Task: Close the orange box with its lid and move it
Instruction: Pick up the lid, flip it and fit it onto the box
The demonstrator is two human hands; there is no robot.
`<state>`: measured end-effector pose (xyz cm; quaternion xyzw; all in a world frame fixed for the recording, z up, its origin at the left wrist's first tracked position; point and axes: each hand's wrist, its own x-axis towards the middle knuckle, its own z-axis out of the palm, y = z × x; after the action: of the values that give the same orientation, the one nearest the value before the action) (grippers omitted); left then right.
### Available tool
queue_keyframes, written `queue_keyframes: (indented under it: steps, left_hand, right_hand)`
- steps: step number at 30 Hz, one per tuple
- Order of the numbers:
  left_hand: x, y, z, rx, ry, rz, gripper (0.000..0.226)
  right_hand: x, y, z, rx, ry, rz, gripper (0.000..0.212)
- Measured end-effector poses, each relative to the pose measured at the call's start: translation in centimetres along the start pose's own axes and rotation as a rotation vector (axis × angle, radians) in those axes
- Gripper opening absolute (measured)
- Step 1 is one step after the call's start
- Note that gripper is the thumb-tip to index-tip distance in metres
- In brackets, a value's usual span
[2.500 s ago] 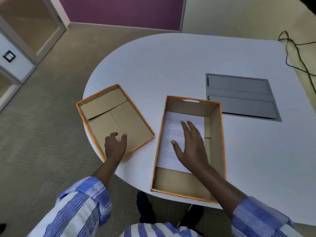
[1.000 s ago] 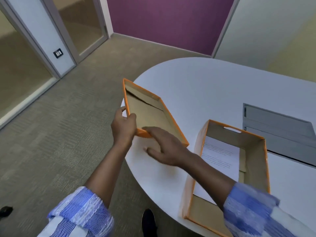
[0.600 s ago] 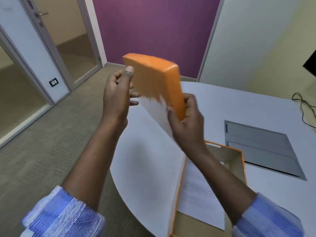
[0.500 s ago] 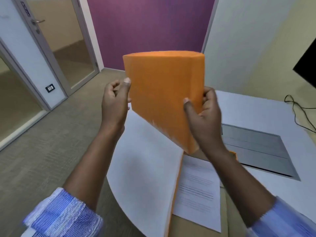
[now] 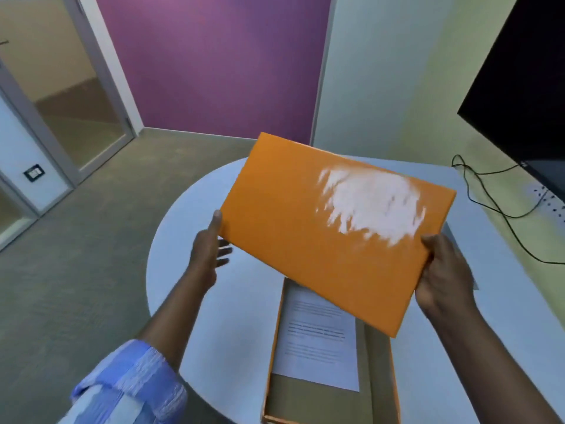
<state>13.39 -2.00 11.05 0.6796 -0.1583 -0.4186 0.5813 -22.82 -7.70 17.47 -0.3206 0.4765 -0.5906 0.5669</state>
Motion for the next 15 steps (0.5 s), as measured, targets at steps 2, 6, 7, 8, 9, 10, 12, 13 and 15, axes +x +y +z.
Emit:
queue_keyframes:
  steps: [2, 6, 7, 8, 9, 10, 12, 13, 15]
  left_hand:
    - [-0.6, -1.8, 2.0, -0.156, -0.089, -0.04, 0.039]
    - [-0.5, -4.6, 4.8, -0.252, -0.034, -0.076, 0.037]
    - [-0.3, -5.3, 5.1, -0.21, -0.021, -0.082, 0.041]
    - [-0.1, -5.9, 5.3, -0.172, -0.014, -0.091, 0.043]
    - [0.1, -6.5, 5.4, -0.139, -0.012, -0.1, 0.044]
    - [0.3, -7.1, 5.5, -0.103, -0.012, -0.109, 0.045]
    - [0.6, -8.3, 5.7, -0.037, -0.012, -0.133, 0.048]
    - [0.7, -8.8, 5.8, -0.019, -0.016, -0.145, 0.048]
    - [1.0, -9.8, 5.8, 0.011, -0.029, -0.17, 0.047]
  right_hand:
    - [-0.4, 1.7, -2.2, 0.025, 0.088, 0.098, 0.004]
    - [-1.7, 4.7, -6.6, 0.049, 0.232, 0.249, 0.006]
    - [-2.1, 5.5, -7.7, 0.07, 0.246, 0.283, 0.009]
    - [-2.3, 6.3, -8.8, 0.095, 0.254, 0.319, 0.013]
    - [-2.6, 7.1, -9.8, 0.119, 0.257, 0.357, 0.017]
    - [-3.0, 7.9, -10.7, 0.135, 0.257, 0.388, 0.018]
    - [-3.7, 9.3, -12.3, 0.137, 0.262, 0.452, 0.023]
    - [-4.0, 9.9, -13.0, 0.129, 0.261, 0.477, 0.029]
    - [-4.7, 10.9, -14.3, 0.097, 0.263, 0.508, 0.028]
